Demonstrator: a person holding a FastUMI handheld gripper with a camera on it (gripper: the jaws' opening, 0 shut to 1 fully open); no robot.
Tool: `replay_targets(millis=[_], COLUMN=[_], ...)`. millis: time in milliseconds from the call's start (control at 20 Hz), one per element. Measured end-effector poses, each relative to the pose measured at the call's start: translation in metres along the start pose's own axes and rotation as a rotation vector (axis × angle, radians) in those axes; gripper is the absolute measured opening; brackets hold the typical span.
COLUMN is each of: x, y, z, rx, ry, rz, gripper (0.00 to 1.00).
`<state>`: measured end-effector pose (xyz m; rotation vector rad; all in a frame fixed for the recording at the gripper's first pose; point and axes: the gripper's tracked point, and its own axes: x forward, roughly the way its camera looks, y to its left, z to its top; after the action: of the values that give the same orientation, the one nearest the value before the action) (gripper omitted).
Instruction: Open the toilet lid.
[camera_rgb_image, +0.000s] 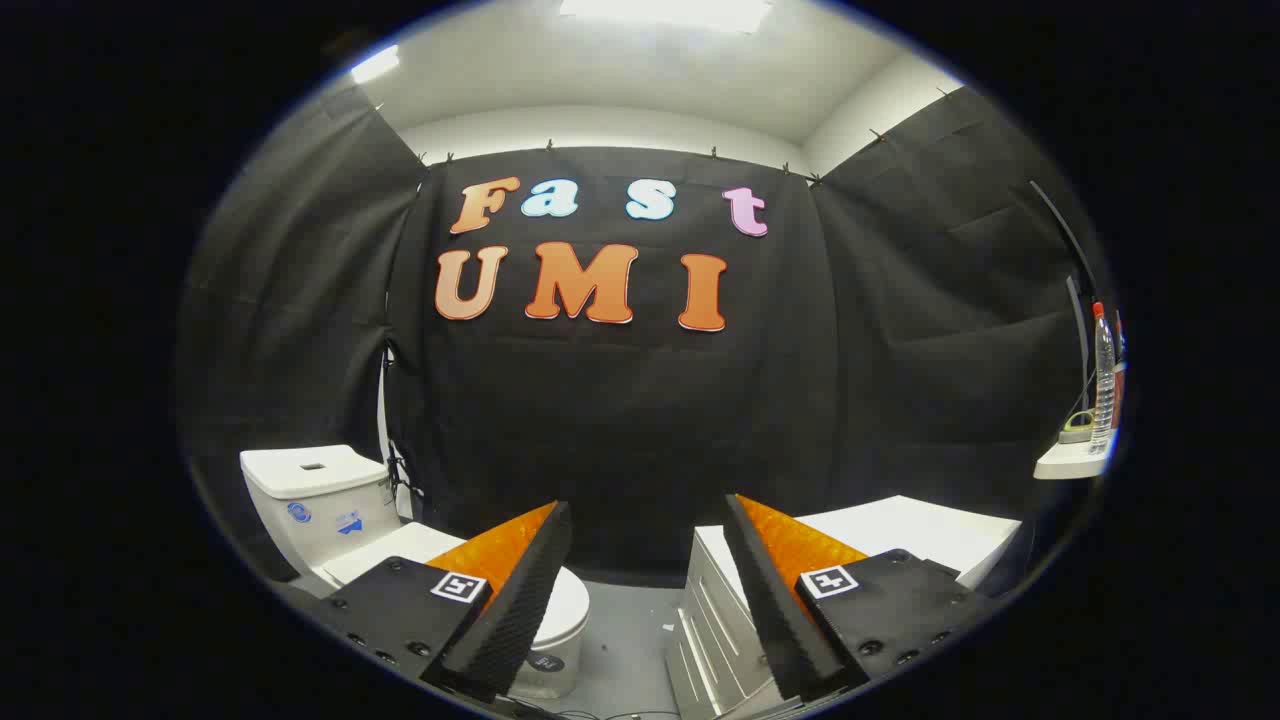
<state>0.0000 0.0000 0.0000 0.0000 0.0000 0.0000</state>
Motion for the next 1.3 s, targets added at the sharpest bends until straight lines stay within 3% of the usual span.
replay_targets(millis=[950,1300], x=[-0.002,-0.03], y=[-0.002,-0.005], z=[0.006,0.01], rx=[0.032,-0.005], ry=[-0.009,-0.017], rz=[0.002,0.011], gripper=[0.98,0.98])
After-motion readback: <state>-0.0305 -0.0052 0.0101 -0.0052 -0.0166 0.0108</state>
